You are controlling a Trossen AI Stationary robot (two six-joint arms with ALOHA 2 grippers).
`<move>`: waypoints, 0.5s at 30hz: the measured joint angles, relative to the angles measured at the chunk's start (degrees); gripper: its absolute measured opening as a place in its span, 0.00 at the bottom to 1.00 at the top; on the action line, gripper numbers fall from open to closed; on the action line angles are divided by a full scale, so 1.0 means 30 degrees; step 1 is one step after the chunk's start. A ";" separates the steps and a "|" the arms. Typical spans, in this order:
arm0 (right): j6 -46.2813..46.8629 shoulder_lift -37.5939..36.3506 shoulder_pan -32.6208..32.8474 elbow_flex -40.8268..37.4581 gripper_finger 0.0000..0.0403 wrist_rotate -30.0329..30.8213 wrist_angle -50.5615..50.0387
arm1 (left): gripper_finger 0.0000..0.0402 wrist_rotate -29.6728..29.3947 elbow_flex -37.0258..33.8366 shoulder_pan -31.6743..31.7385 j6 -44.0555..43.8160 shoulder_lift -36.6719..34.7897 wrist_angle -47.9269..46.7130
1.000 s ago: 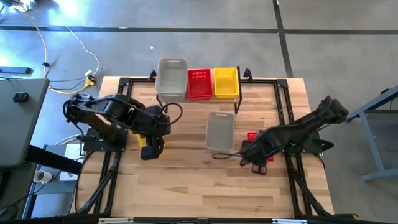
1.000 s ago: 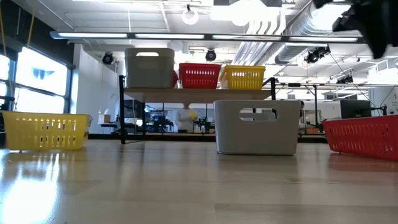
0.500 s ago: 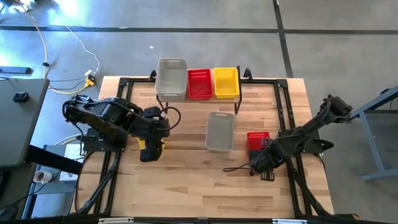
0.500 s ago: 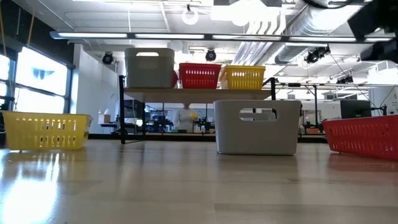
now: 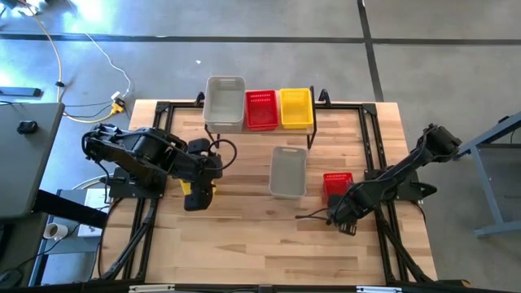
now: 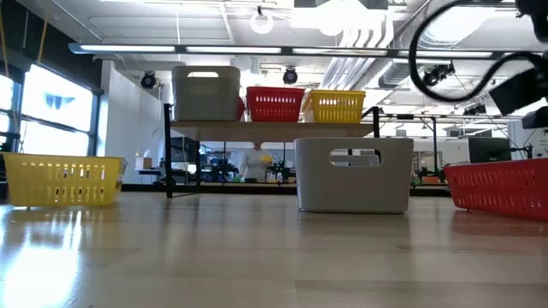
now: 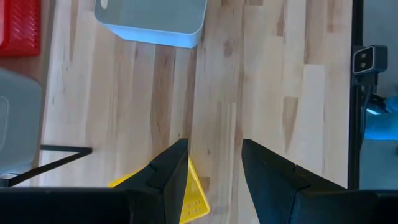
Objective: Stack baskets on shelf by color
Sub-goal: Stack the red bin on top of the red bins on the shelf
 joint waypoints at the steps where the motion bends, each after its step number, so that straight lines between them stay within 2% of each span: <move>1: 0.0109 0.0000 0.0000 -0.0081 0.34 -0.0128 0.0010 | 0.35 -0.0014 -0.0007 0.0007 0.0000 0.0000 0.0000; 4: 0.0115 0.0000 0.0000 -0.0071 0.28 -0.0248 0.0123 | 0.35 -0.0054 -0.0007 0.0007 0.0007 0.0000 0.0000; 10: -0.0281 0.0000 0.0000 0.0532 0.03 -0.0068 0.0259 | 0.35 -0.0058 -0.0007 0.0007 0.0007 0.0000 0.0000; 15: -0.0188 0.0000 0.0000 0.1735 0.03 0.0658 -0.0297 | 0.35 -0.0359 -0.0007 0.0007 0.0012 0.0000 0.0000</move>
